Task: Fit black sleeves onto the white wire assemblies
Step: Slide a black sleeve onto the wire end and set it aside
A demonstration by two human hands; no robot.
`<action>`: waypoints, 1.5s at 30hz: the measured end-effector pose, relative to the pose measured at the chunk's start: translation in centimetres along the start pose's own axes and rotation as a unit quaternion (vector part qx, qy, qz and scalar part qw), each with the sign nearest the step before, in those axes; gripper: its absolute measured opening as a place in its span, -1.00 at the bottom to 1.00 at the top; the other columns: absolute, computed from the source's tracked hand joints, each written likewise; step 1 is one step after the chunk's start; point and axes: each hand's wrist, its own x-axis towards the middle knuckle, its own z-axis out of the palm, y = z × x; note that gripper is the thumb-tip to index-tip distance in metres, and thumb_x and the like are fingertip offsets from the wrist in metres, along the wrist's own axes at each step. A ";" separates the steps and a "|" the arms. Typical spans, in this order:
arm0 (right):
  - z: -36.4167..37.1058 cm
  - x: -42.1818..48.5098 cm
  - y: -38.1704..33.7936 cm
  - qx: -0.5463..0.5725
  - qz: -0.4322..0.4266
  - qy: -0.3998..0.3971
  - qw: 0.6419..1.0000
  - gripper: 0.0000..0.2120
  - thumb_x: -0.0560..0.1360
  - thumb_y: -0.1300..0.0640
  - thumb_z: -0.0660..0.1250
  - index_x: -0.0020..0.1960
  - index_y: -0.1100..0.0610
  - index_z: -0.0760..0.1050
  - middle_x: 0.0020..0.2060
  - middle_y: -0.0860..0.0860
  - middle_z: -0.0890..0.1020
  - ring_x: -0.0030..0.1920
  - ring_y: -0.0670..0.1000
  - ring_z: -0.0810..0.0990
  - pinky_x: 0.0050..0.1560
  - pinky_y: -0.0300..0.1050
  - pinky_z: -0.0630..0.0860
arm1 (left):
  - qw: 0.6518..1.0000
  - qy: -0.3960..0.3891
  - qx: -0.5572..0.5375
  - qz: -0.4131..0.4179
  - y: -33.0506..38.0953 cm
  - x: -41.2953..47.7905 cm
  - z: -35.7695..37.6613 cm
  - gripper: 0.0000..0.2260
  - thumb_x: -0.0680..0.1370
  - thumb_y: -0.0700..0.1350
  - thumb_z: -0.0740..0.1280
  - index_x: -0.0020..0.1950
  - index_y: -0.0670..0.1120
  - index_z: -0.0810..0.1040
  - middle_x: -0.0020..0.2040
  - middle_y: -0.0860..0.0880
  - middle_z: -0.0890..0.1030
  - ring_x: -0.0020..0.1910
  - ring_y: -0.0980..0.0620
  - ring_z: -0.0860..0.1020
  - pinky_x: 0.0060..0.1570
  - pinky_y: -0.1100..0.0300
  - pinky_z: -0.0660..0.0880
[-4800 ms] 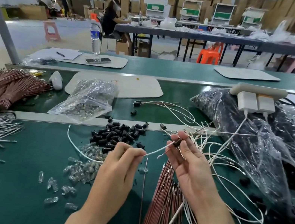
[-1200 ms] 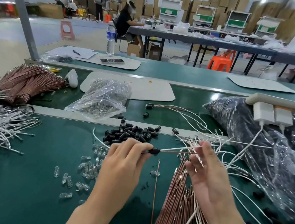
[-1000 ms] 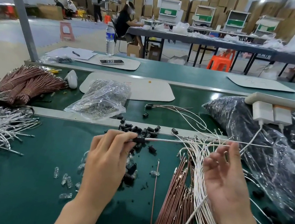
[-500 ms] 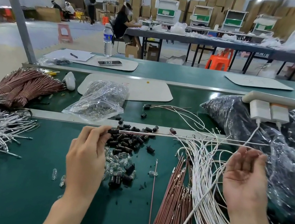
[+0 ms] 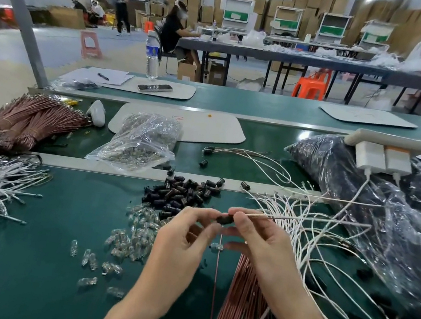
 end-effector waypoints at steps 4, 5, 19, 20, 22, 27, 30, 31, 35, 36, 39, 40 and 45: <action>-0.2 0.2 -0.2 0.020 -0.013 0.055 0.998 -0.82 0.46 -0.01 0.39 -0.04 -0.01 0.73 -0.07 0.09 0.75 -0.12 0.04 0.74 -0.19 -0.21 0.63 | 0.998 -0.015 -0.030 -0.055 -0.1 0.1 -0.3 -0.94 0.60 0.02 0.37 0.04 0.13 0.63 -0.18 0.20 0.65 -0.21 0.19 0.61 -0.20 0.43 0.44; -0.2 0.3 -0.2 0.026 -0.012 0.067 0.997 -0.81 0.45 -0.01 0.39 -0.05 0.01 0.74 -0.07 0.09 0.75 -0.13 0.04 0.73 -0.20 -0.21 0.63 | 0.997 -0.025 -0.041 -0.065 -0.1 0.1 -0.4 -0.93 0.61 0.02 0.36 0.02 0.12 0.64 -0.19 0.19 0.66 -0.22 0.19 0.62 -0.20 0.42 0.46; 0.3 0.1 0.4 0.066 0.032 -0.006 0.997 -0.73 0.34 -0.07 0.51 0.01 -0.01 0.71 -0.03 0.14 0.74 -0.02 0.07 0.74 -0.10 -0.21 0.63 | 0.988 -0.045 -0.098 -0.108 0.1 0.3 -0.4 -0.95 0.60 -0.06 0.39 -0.05 0.05 0.63 -0.23 0.11 0.67 -0.27 0.17 0.62 -0.19 0.29 0.55; 0.4 0.0 0.5 0.057 0.029 -0.020 0.998 -0.75 0.35 -0.04 0.52 0.01 -0.02 0.70 -0.04 0.14 0.74 -0.01 0.07 0.74 -0.08 -0.20 0.64 | 0.989 -0.050 -0.095 -0.101 0.1 0.2 -0.3 -0.95 0.60 -0.03 0.39 -0.05 0.06 0.63 -0.21 0.10 0.68 -0.25 0.15 0.62 -0.17 0.25 0.57; 0.4 0.0 0.5 0.046 0.019 -0.025 0.998 -0.76 0.35 -0.03 0.54 -0.01 -0.01 0.69 -0.05 0.16 0.73 0.00 0.09 0.73 -0.04 -0.17 0.64 | 0.990 -0.052 -0.091 -0.091 0.3 0.0 -0.3 -0.95 0.60 -0.01 0.39 -0.04 0.08 0.64 -0.19 0.09 0.69 -0.23 0.15 0.63 -0.14 0.20 0.59; 0.0 0.1 0.3 0.087 0.019 0.002 0.996 -0.76 0.30 -0.02 0.57 -0.06 -0.03 0.69 -0.10 0.18 0.73 -0.04 0.09 0.73 -0.02 -0.16 0.64 | 0.993 -0.027 -0.085 -0.075 0.6 0.0 -0.4 -0.92 0.61 -0.03 0.36 -0.05 0.05 0.63 -0.18 0.08 0.68 -0.24 0.11 0.63 -0.13 0.16 0.60; -0.1 0.0 0.4 0.076 0.021 -0.015 0.997 -0.76 0.34 0.03 0.58 -0.02 -0.01 0.67 -0.07 0.18 0.73 0.00 0.10 0.73 0.02 -0.17 0.64 | 0.992 -0.032 -0.101 -0.071 0.9 0.0 -0.4 -0.90 0.62 -0.07 0.35 -0.05 -0.01 0.64 -0.20 0.09 0.68 -0.28 0.20 0.61 -0.22 0.35 0.54; -0.1 0.0 0.5 0.066 0.020 -0.019 0.997 -0.77 0.36 0.06 0.57 0.00 -0.02 0.66 -0.06 0.17 0.73 0.01 0.09 0.73 0.03 -0.18 0.63 | 0.991 -0.031 -0.108 -0.071 0.9 0.0 -0.4 -0.90 0.62 -0.08 0.35 -0.06 -0.03 0.64 -0.22 0.09 0.68 -0.29 0.21 0.60 -0.23 0.39 0.52; -0.1 0.1 0.5 0.047 0.013 -0.009 0.999 -0.75 0.35 0.09 0.57 0.00 -0.08 0.65 -0.06 0.15 0.73 0.01 0.08 0.73 0.02 -0.18 0.63 | 0.992 -0.029 -0.101 -0.070 0.8 0.2 -0.6 -0.85 0.60 0.00 0.34 -0.09 0.00 0.64 -0.23 0.07 0.68 -0.29 0.19 0.60 -0.24 0.38 0.50; 0.0 0.1 0.4 0.051 0.012 -0.002 0.999 -0.73 0.32 0.08 0.58 -0.01 -0.09 0.66 -0.07 0.15 0.74 0.00 0.08 0.73 0.01 -0.17 0.64 | 0.993 -0.030 -0.094 -0.070 0.7 0.2 -0.7 -0.85 0.61 0.01 0.33 -0.09 0.01 0.64 -0.22 0.07 0.68 -0.29 0.17 0.60 -0.25 0.32 0.51; 0.0 0.2 0.3 0.065 0.009 0.014 0.998 -0.66 0.27 0.09 0.57 0.04 -0.03 0.66 -0.10 0.18 0.73 -0.06 0.08 0.74 -0.05 -0.18 0.65 | 0.995 -0.022 -0.074 -0.071 0.5 0.3 -0.9 -0.81 0.62 0.05 0.31 -0.13 0.04 0.62 -0.23 0.04 0.67 -0.28 0.07 0.60 -0.21 0.03 0.56; 0.0 0.2 0.3 0.063 0.008 0.018 0.998 -0.63 0.27 0.10 0.57 0.07 0.00 0.65 -0.11 0.18 0.73 -0.07 0.08 0.74 -0.06 -0.18 0.65 | 0.995 -0.019 -0.070 -0.072 0.4 0.3 -0.9 -0.81 0.62 0.08 0.30 -0.14 0.07 0.61 -0.23 0.03 0.67 -0.28 0.01 0.60 -0.19 -0.03 0.55; -0.1 0.3 0.4 0.037 0.010 0.031 0.999 -0.64 0.34 0.15 0.52 0.13 0.08 0.60 -0.17 0.16 0.73 -0.12 0.08 0.74 -0.08 -0.18 0.65 | 0.995 -0.023 -0.052 -0.079 0.2 0.2 -1.0 -0.79 0.62 0.13 0.28 -0.15 0.11 0.59 -0.23 0.02 0.67 -0.26 -0.08 0.60 -0.17 -0.09 0.55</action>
